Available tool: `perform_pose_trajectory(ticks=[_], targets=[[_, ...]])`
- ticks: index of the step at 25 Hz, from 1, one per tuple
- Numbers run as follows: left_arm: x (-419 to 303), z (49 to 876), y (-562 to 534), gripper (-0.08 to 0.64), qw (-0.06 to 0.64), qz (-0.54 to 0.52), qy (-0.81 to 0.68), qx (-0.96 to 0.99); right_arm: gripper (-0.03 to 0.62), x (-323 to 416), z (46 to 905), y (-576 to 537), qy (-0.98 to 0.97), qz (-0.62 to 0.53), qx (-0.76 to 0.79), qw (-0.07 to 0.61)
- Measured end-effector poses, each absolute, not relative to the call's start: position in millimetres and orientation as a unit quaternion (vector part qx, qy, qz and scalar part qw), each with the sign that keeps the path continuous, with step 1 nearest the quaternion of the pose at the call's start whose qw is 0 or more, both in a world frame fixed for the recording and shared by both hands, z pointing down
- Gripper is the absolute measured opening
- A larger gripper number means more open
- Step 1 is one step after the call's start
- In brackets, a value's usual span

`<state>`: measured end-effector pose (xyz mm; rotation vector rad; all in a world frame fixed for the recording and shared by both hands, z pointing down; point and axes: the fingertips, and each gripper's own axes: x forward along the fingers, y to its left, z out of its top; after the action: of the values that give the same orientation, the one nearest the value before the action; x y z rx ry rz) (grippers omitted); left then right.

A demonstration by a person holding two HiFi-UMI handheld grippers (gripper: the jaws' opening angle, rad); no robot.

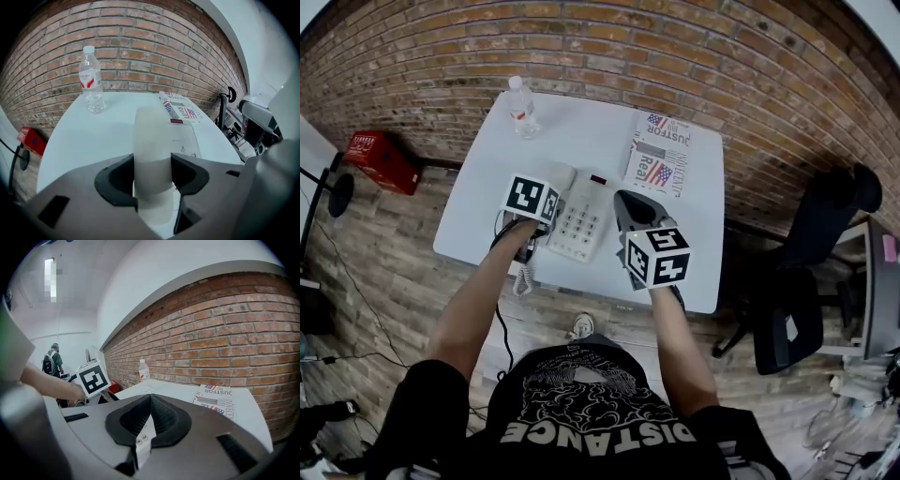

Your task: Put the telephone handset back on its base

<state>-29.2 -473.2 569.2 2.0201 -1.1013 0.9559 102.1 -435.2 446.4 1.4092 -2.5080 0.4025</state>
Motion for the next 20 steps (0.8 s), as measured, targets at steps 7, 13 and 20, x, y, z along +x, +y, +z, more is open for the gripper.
perform_pose_trajectory(ticks=[7, 13, 20], targets=[[-23.6, 580.2, -477.6, 0.216, 0.332, 0.385, -0.424, 0.749, 0.0, 115.1, 447.6, -442.2, -0.856, 0.142, 0.484, 0.117], [-23.0, 586.2, -480.3, 0.222, 0.329, 0.393, -0.425, 0.747, 0.0, 119.9, 451.5, -444.4, -0.855, 0.144, 0.485, 0.116], [-20.8, 584.0, -478.3, 0.231, 0.33, 0.384, -0.412, 0.758, 0.0, 120.8, 454.5, -445.6, -0.854, 0.15, 0.485, 0.114]])
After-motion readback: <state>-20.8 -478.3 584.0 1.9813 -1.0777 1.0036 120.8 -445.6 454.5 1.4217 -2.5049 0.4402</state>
